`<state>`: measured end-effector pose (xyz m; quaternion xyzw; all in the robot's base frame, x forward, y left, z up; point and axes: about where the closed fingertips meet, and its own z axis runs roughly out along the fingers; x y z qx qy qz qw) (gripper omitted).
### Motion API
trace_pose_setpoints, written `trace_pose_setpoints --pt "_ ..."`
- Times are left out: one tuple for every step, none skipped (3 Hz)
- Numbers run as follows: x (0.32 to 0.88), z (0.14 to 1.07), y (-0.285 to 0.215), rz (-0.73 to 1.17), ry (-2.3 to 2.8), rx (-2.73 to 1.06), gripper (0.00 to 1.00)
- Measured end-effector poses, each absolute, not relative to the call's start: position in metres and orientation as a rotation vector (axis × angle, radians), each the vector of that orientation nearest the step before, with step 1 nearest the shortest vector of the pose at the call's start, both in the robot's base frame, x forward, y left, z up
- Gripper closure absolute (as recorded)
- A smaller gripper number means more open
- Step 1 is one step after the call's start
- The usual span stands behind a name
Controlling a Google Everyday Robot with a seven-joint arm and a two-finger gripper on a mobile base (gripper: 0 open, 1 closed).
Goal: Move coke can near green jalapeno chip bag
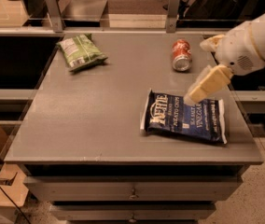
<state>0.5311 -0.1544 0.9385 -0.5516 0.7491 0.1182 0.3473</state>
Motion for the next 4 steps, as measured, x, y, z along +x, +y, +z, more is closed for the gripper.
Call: trace_pose_setpoints --pt "0.574 0.935 -0.148 0.295 1.887 -1.362 0.0" --pt "0.617 0.926 -0.149 0.307 1.867 -1.276 0.0" --pt "0.658 0.916 -0.154 0.325 1.854 -1.167 0.0" --pt "0.695 0.905 -0.158 0.328 1.857 -1.081 0.0"
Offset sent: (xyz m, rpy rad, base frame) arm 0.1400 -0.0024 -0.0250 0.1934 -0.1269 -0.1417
